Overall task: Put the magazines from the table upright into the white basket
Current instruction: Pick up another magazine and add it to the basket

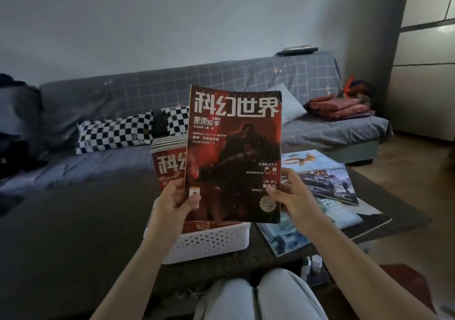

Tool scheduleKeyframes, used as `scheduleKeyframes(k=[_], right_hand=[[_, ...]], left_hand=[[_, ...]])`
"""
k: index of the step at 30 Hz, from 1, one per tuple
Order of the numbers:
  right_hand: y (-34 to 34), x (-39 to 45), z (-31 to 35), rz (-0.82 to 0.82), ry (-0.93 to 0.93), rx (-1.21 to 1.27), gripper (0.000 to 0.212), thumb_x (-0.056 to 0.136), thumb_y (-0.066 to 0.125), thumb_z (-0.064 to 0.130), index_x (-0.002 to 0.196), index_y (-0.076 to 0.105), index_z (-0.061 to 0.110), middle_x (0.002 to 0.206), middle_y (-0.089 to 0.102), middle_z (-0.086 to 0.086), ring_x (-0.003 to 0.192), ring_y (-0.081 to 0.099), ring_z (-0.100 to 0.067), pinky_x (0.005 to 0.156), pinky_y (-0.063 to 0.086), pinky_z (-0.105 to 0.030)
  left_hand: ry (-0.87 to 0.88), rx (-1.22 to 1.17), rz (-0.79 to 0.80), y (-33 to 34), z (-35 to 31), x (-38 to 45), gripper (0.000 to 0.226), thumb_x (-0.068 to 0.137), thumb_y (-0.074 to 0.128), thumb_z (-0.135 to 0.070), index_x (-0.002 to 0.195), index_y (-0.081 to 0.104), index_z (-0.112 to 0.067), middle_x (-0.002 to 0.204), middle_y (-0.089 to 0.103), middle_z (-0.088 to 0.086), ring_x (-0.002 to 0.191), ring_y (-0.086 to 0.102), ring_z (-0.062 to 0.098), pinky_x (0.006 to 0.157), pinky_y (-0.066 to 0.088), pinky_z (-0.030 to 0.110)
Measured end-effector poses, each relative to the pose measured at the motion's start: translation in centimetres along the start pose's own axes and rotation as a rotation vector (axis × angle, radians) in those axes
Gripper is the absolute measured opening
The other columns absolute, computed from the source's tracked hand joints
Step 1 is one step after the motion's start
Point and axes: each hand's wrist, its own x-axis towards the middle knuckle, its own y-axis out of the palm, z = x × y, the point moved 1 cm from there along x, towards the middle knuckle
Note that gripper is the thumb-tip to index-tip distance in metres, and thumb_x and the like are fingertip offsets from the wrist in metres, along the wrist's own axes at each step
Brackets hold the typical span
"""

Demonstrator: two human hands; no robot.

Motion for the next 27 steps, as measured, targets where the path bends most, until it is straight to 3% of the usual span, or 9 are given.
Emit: scheduleKeyframes(k=[5,9,12,14,17,20,23,27], right_hand=[[4.1,2.0,-1.3,0.002,-0.007,-0.072,0.024,0.087,0.059,0.0,0.1,0.056,0.02,0.099,0.072,-0.005,0.093,0.069,-0.019,0.08,0.056,-0.036],[6.2,3.7,-2.5,-0.006,-0.037,-0.216,0.027,0.088,0.061,0.007,0.093,0.057,0.034,0.101,0.071,0.006,0.098,0.065,-0.013,0.084,0.053,-0.035],[7.0,4.4,-3.5,-0.017,-0.027,-0.339,0.029,0.088,0.062,0.013,0.087,0.054,0.04,0.088,0.066,0.022,0.082,0.061,0.008,0.062,0.049,-0.011],[7.1,4.6,-4.4,-0.018,-0.008,-0.376,0.03,0.088,0.061,0.013,0.087,0.052,0.042,0.084,0.063,0.027,0.076,0.057,0.013,0.054,0.043,-0.008],[6.8,4.7,-5.7,-0.036,0.038,-0.413,0.028,0.089,0.06,0.012,0.094,0.052,0.039,0.084,0.063,0.025,0.08,0.06,0.004,0.063,0.044,-0.014],[6.6,5.0,-6.3,-0.051,0.051,-0.462,0.026,0.088,0.061,0.012,0.099,0.052,0.035,0.091,0.067,0.015,0.089,0.064,-0.007,0.079,0.051,-0.028],[6.7,5.4,-6.2,-0.053,0.06,-0.495,0.025,0.087,0.063,0.014,0.099,0.054,0.033,0.092,0.067,0.014,0.089,0.064,-0.008,0.069,0.048,-0.021],[6.6,5.6,-6.5,-0.063,0.035,-0.613,0.031,0.086,0.065,0.021,0.114,0.058,0.03,0.096,0.064,0.012,0.088,0.062,-0.008,0.064,0.044,-0.016]], left_hand=[[-0.03,0.058,-0.142,-3.1,1.1,0.7,0.022,0.089,0.065,-0.015,0.096,0.063,-0.035,0.092,0.075,-0.012,0.084,0.072,0.005,0.07,0.054,0.025],[-0.082,0.18,-0.219,-4.7,2.3,1.3,0.012,0.087,0.067,-0.019,0.089,0.065,-0.03,0.082,0.075,-0.016,0.075,0.071,0.004,0.064,0.051,0.023],[-0.12,0.275,-0.236,-5.2,3.5,1.2,0.012,0.086,0.068,-0.019,0.081,0.065,-0.03,0.075,0.073,-0.013,0.075,0.069,0.004,0.061,0.047,0.022],[-0.136,0.334,-0.208,-5.2,4.2,1.1,0.016,0.086,0.069,-0.017,0.077,0.065,-0.031,0.073,0.072,-0.014,0.074,0.068,0.003,0.06,0.046,0.019],[-0.141,0.435,-0.154,-5.1,5.2,1.1,0.017,0.086,0.069,-0.018,0.073,0.066,-0.029,0.07,0.07,-0.014,0.07,0.066,0.001,0.057,0.044,0.016],[-0.154,0.475,-0.136,-5.0,5.4,1.5,0.016,0.085,0.07,-0.021,0.076,0.067,-0.034,0.067,0.067,-0.019,0.067,0.063,-0.005,0.055,0.042,0.012],[-0.175,0.435,-0.163,-5.1,5.6,1.8,0.02,0.082,0.073,-0.018,0.075,0.067,-0.036,0.071,0.069,-0.017,0.075,0.067,0.002,0.063,0.049,0.018],[-0.181,0.377,-0.242,-5.1,6.0,1.8,0.023,0.08,0.075,-0.018,0.068,0.067,-0.036,0.071,0.072,-0.012,0.075,0.069,0.007,0.069,0.055,0.028]])
